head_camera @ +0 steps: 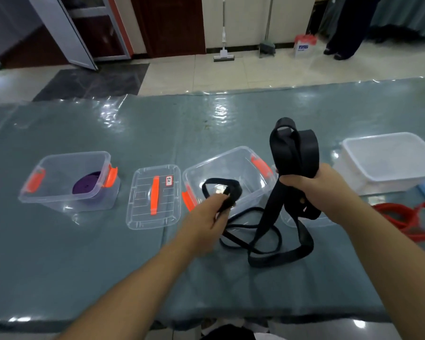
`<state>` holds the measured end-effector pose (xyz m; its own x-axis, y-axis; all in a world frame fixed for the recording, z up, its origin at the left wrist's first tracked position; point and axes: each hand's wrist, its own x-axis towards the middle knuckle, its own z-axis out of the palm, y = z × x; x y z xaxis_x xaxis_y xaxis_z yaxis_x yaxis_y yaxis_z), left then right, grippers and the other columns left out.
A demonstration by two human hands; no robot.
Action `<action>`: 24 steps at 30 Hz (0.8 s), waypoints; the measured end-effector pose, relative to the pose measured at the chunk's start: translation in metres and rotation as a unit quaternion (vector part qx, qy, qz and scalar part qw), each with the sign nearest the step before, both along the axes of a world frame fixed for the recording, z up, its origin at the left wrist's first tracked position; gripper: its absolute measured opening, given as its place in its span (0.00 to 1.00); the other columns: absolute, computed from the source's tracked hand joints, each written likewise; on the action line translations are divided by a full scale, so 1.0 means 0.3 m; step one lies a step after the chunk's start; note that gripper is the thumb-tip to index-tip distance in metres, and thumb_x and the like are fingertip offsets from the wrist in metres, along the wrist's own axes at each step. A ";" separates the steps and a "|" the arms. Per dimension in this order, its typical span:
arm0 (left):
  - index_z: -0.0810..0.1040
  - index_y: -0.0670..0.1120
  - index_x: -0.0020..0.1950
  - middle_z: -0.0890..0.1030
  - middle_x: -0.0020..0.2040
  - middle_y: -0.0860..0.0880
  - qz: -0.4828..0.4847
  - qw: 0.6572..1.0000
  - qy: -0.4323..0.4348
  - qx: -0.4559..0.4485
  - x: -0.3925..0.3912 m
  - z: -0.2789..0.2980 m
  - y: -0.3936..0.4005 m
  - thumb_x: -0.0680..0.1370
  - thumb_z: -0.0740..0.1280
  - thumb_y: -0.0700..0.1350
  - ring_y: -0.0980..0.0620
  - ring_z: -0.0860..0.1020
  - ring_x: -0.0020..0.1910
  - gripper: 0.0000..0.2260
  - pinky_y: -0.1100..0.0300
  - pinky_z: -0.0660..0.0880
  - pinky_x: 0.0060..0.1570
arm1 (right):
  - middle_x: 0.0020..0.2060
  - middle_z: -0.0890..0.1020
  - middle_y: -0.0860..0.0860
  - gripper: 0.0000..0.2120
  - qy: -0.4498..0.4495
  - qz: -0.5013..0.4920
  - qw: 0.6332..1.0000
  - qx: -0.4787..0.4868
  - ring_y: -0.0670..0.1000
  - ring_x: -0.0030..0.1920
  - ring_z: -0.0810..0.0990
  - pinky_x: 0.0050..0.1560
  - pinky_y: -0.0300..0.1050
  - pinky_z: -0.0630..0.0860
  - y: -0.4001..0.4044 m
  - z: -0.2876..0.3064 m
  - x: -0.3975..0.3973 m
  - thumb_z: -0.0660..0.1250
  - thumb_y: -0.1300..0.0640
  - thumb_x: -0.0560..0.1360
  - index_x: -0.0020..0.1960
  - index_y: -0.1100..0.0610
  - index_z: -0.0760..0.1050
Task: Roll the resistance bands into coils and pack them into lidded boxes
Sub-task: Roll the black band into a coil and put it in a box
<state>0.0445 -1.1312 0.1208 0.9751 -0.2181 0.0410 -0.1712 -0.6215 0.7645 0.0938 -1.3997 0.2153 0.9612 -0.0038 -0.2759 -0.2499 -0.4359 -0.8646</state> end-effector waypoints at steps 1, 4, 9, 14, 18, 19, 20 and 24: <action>0.76 0.52 0.56 0.82 0.47 0.52 -0.037 0.999 -0.005 0.023 -0.018 0.003 -0.005 0.83 0.62 0.47 0.52 0.78 0.44 0.04 0.57 0.75 0.44 | 0.31 0.76 0.61 0.11 -0.001 -0.007 1.000 0.000 0.55 0.30 0.75 0.33 0.52 0.73 -0.011 0.000 0.003 0.75 0.56 0.74 0.45 0.65 0.80; 0.75 0.48 0.52 0.80 0.43 0.50 -0.119 0.989 -0.024 0.081 -0.050 -0.008 -0.011 0.79 0.64 0.41 0.52 0.74 0.41 0.04 0.56 0.70 0.42 | 0.32 0.77 0.60 0.11 -0.009 -0.016 1.000 -0.002 0.56 0.31 0.76 0.35 0.53 0.74 -0.035 -0.004 0.009 0.75 0.55 0.74 0.49 0.63 0.83; 0.72 0.51 0.52 0.79 0.49 0.51 -0.211 0.959 0.036 0.186 -0.056 -0.085 0.001 0.79 0.62 0.45 0.50 0.75 0.48 0.03 0.55 0.72 0.48 | 0.30 0.78 0.58 0.12 -0.009 -0.004 0.999 -0.031 0.55 0.30 0.77 0.34 0.49 0.75 -0.040 -0.018 0.005 0.75 0.56 0.74 0.44 0.67 0.79; 0.72 0.55 0.50 0.81 0.53 0.50 -0.241 0.898 0.162 0.331 -0.066 -0.200 0.030 0.80 0.60 0.49 0.45 0.79 0.53 0.02 0.50 0.76 0.52 | 0.31 0.78 0.60 0.13 0.012 0.016 0.997 -0.075 0.55 0.30 0.77 0.33 0.46 0.75 -0.032 -0.039 -0.009 0.75 0.57 0.74 0.43 0.67 0.78; 0.78 0.53 0.65 0.81 0.61 0.47 -0.261 0.814 0.225 0.467 -0.083 -0.284 0.053 0.80 0.62 0.41 0.43 0.78 0.62 0.15 0.51 0.70 0.59 | 0.30 0.78 0.56 0.13 0.026 0.018 0.995 -0.090 0.52 0.29 0.77 0.36 0.47 0.75 -0.033 -0.060 -0.019 0.75 0.55 0.74 0.42 0.66 0.78; 0.78 0.52 0.66 0.81 0.62 0.47 -0.257 0.799 0.223 0.495 -0.083 -0.313 0.066 0.79 0.62 0.40 0.43 0.78 0.62 0.17 0.51 0.71 0.62 | 0.29 0.77 0.56 0.13 0.026 0.019 0.995 -0.092 0.52 0.28 0.77 0.36 0.47 0.75 -0.031 -0.064 -0.023 0.75 0.56 0.75 0.42 0.65 0.78; 0.79 0.52 0.65 0.81 0.62 0.47 -0.250 0.788 0.220 0.517 -0.083 -0.341 0.078 0.79 0.62 0.39 0.43 0.78 0.63 0.17 0.50 0.71 0.63 | 0.29 0.77 0.55 0.12 0.026 0.021 0.995 -0.094 0.52 0.29 0.77 0.36 0.48 0.75 -0.029 -0.069 -0.025 0.74 0.56 0.75 0.42 0.64 0.78; 0.80 0.53 0.65 0.79 0.64 0.48 -0.192 0.799 0.215 0.528 -0.083 -0.416 0.103 0.80 0.62 0.41 0.44 0.76 0.66 0.16 0.48 0.69 0.65 | 0.30 0.79 0.58 0.09 0.035 0.038 0.993 -0.110 0.53 0.30 0.79 0.37 0.51 0.77 -0.024 -0.086 -0.031 0.74 0.54 0.74 0.42 0.59 0.79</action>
